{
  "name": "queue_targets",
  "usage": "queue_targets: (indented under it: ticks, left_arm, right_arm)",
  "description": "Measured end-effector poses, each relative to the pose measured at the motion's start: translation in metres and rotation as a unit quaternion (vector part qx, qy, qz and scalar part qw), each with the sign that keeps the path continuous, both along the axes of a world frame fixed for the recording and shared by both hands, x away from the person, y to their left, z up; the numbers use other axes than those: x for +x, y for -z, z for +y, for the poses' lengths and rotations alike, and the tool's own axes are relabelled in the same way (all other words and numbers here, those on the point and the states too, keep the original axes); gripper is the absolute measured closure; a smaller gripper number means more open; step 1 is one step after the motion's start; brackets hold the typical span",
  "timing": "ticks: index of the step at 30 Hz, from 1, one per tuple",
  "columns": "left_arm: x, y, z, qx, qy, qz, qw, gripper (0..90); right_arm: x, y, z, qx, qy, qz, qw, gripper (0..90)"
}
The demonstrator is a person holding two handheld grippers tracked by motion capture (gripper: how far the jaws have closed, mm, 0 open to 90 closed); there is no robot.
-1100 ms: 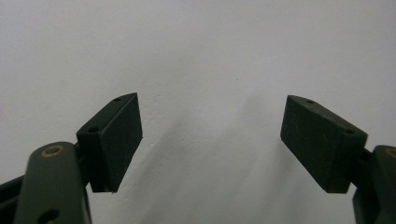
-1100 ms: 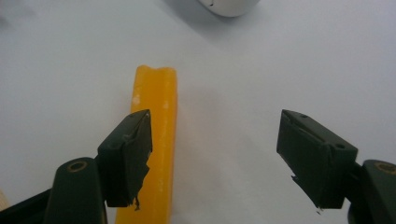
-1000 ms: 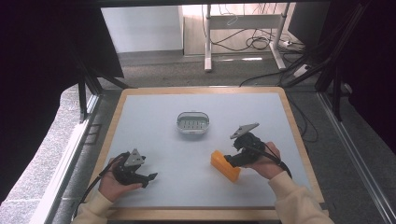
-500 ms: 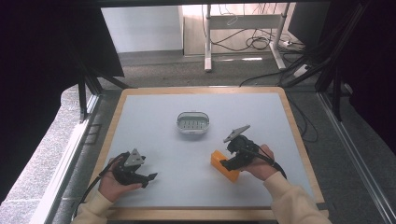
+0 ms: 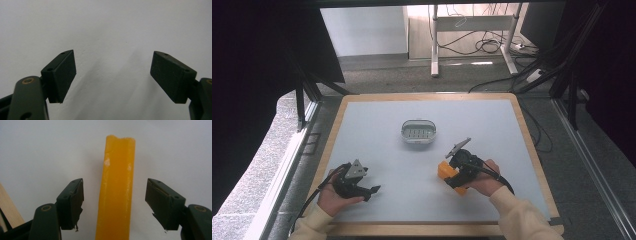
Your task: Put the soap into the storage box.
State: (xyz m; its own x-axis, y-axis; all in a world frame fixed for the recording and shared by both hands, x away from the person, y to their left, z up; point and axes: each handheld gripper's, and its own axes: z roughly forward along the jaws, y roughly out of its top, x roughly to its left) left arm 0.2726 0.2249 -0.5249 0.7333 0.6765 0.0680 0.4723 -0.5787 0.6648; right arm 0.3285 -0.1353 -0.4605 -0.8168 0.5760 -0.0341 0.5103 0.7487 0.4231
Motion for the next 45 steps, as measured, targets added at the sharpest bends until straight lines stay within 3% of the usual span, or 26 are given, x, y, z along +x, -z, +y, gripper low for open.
queue_targets:
  ticks: [9, 18, 29, 36, 45]
  left_arm:
    - [0.0, 0.001, 0.0, 0.001, 0.001, 0.002, 1.0, 20.6]
    - [0.0, 0.001, 0.001, -0.001, 0.0, 0.001, 1.0, 20.6]
    - [0.0, 0.001, 0.001, 0.0, -0.001, 0.0, 1.0, 20.6]
    - [0.0, 0.001, 0.002, 0.001, -0.001, -0.001, 1.0, 20.6]
    - [0.0, 0.001, 0.002, 0.002, 0.0, 0.0, 1.0, 20.7]
  right_arm:
    - [0.003, 0.012, 0.01, -0.038, -0.012, 0.022, 0.9989, 43.1]
    - [0.007, 0.016, 0.015, -0.073, -0.009, 0.024, 0.997, 58.3]
    - [0.004, 0.014, 0.019, -0.07, -0.016, 0.016, 0.9973, 61.6]
    - [0.005, 0.0, 0.019, -0.053, -0.029, 0.008, 0.9981, 61.7]
    - [0.005, -0.014, 0.015, -0.05, -0.044, -0.004, 0.9978, 61.8]
